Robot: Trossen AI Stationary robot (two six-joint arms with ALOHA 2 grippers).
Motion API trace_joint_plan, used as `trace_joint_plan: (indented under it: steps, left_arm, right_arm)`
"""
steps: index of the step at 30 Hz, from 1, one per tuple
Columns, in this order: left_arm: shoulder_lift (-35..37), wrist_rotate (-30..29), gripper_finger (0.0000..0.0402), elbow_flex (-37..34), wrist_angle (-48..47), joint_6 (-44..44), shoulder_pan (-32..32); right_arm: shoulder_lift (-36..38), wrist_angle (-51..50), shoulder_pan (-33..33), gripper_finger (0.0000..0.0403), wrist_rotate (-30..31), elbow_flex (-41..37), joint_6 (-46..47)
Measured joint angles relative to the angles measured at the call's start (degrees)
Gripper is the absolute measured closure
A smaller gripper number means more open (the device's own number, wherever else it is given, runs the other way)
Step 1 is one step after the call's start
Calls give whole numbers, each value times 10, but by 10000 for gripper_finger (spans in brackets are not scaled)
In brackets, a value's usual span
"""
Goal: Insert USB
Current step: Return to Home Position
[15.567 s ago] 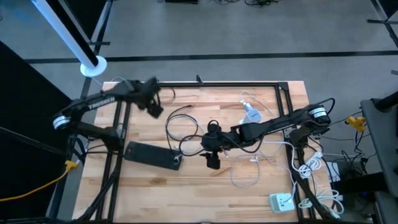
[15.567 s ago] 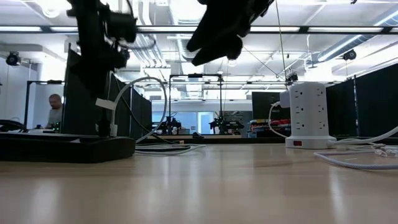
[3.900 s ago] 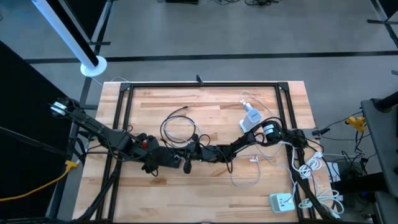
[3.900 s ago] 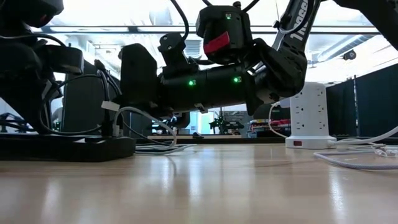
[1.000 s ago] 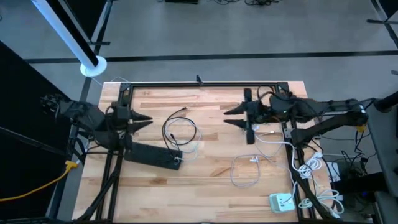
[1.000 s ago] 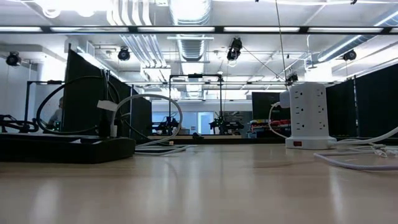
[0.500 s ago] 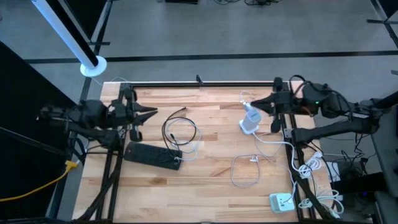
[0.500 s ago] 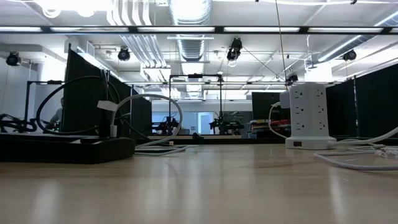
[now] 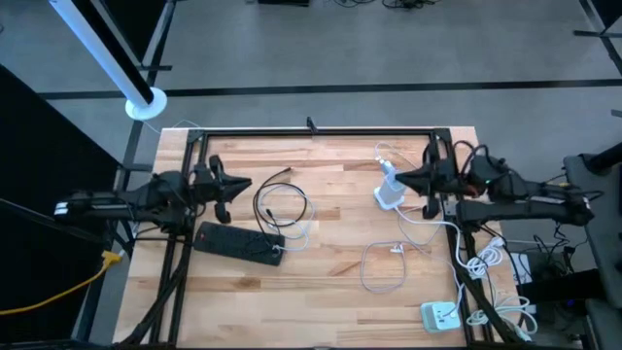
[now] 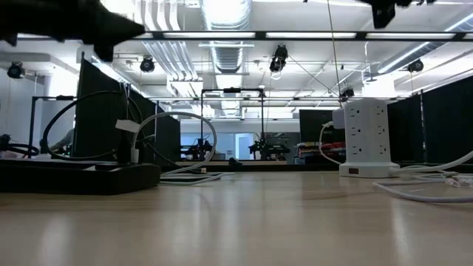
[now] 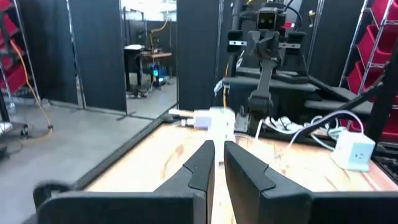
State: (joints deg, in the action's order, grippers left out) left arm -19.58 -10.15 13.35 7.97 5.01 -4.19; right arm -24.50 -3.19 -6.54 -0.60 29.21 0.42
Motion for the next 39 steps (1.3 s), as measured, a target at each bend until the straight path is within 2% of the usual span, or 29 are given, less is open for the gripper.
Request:
trace_joint_plan:
  steps: [5,11,14,20,29,39]
  left_arm:
    - [85,-2,378,-46,-14,-17,0]
    - [196,-3,378,-81,-148,-11,1]
    - [190,5,378,-83,-166,0,6]
    - [194,8,378,-99,-147,20,45]
    - [194,-41,378,-103,-129,11,124]
    - [172,-44,378,-103,-129,0,125]
  right_arm:
    - [40,46,0,403,1,-50,51]
    - [101,48,0,403,6,-79,47]
    - [141,95,0,403,13,-114,36]
    - [190,191,3,403,36,-209,92]
    - [188,203,17,403,35,-283,128]
    - [182,43,17,403,30,-286,159]
